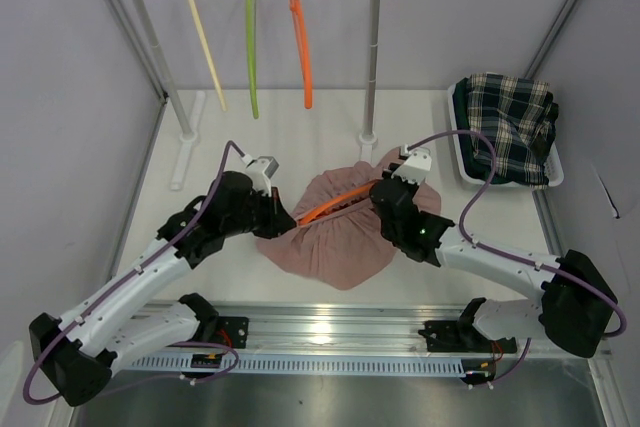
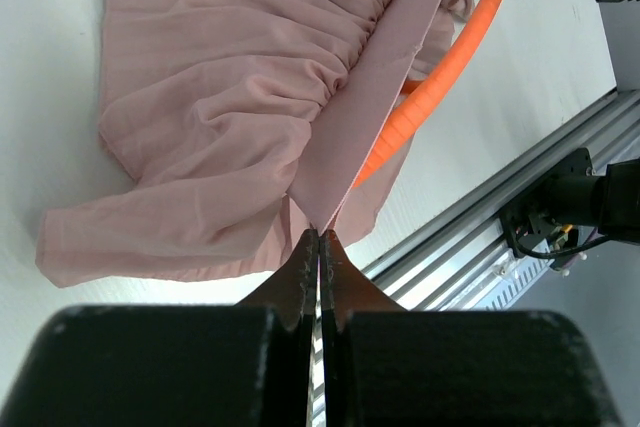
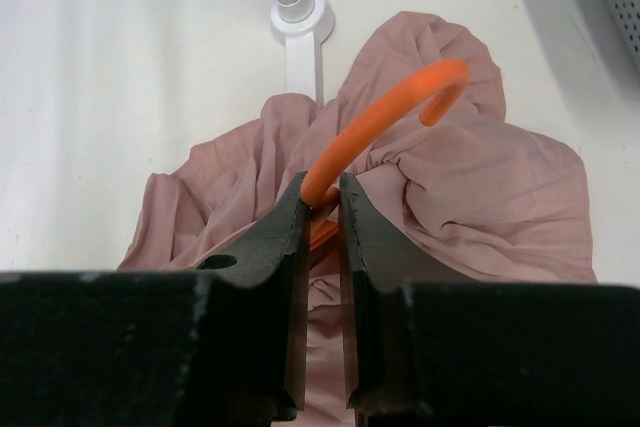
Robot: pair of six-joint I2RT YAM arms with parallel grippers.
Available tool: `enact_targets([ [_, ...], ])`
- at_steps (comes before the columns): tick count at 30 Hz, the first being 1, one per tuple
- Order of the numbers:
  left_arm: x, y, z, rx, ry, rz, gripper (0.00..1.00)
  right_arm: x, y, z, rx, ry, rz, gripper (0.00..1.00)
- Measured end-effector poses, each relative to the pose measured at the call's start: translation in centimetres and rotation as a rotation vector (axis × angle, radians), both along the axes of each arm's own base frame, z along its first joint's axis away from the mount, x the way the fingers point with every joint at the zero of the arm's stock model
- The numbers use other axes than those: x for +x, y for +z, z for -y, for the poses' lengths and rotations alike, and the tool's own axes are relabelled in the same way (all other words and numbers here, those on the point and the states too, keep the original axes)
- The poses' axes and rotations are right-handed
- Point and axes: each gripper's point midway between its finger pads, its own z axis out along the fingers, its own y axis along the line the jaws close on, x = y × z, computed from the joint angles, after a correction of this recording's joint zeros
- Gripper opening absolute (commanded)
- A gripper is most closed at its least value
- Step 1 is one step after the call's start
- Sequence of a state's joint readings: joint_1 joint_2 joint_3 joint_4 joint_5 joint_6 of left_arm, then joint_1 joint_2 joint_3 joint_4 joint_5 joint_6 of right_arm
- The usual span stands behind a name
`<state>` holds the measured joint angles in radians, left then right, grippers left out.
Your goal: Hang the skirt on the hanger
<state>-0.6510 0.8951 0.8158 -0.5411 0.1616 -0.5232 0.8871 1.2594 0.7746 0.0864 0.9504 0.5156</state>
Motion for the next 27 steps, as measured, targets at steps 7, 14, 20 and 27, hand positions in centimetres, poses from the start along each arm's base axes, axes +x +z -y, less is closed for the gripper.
enact_targets([
  [7,0.4,0.7,0.4,0.008,-0.009,-0.004,0.00,-1.0,0.2,-0.3,-0.036,-0.011,0.013,0.00],
  [14,0.3,1.5,0.5,0.025,-0.023,-0.014,0.00,-1.5,0.1,0.0,-0.093,-0.077,0.021,0.00],
  [20,0.4,2.8,0.7,0.016,-0.038,0.016,0.00,-1.0,-0.6,0.2,-0.104,-0.132,0.008,0.00],
  [27,-0.2,3.4,0.3,0.015,-0.051,0.035,0.00,-0.9,-1.2,0.3,-0.113,-0.137,-0.001,0.00],
])
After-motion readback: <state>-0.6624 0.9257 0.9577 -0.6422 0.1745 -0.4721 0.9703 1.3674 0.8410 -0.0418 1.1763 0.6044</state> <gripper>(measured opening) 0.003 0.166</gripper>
